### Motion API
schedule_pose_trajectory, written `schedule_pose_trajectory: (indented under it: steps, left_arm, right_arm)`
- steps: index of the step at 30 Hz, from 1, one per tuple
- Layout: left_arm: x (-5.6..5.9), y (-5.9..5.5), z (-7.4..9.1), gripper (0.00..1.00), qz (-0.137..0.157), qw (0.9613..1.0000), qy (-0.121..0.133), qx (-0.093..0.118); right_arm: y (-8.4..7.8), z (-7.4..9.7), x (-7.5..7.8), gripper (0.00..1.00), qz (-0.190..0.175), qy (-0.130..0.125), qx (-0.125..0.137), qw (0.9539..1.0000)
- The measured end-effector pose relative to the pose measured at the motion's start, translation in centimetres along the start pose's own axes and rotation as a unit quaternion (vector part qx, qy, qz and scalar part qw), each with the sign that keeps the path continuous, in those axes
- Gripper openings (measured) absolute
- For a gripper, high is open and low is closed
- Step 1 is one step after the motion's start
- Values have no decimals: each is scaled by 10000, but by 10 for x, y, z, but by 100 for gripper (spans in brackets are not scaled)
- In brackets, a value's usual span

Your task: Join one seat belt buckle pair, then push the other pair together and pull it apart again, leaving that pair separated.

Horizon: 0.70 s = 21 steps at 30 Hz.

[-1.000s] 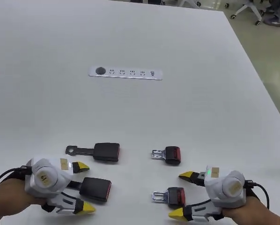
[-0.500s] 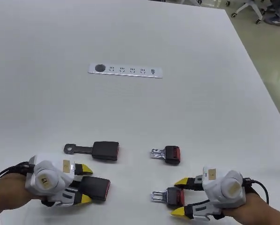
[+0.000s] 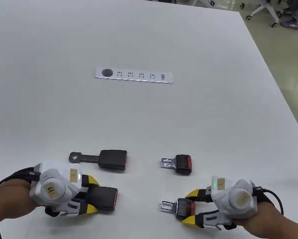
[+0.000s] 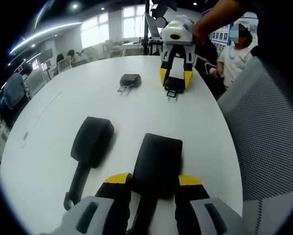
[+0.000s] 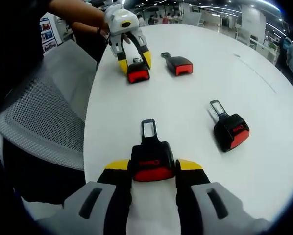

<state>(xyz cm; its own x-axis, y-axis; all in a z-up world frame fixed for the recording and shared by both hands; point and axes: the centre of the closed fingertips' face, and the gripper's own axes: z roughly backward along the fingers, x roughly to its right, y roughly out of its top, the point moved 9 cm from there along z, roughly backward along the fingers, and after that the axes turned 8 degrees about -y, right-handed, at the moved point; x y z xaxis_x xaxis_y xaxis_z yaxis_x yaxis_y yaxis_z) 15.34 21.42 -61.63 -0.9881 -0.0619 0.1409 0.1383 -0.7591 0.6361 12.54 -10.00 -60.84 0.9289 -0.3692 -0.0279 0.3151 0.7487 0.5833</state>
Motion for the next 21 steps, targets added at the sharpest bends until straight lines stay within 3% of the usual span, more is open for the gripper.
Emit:
schedule_pose_trajectory:
  steps: [7,21]
  left_arm:
    - [0,0,-2,36,-1,10000,2,-53]
    - [2,-3,-5,35,58,9998,11,-179]
  right_arm:
    - [-2,-5,0,33,57,1,-101,9999]
    - [12,-22,-1,33,224,64,-175,9996]
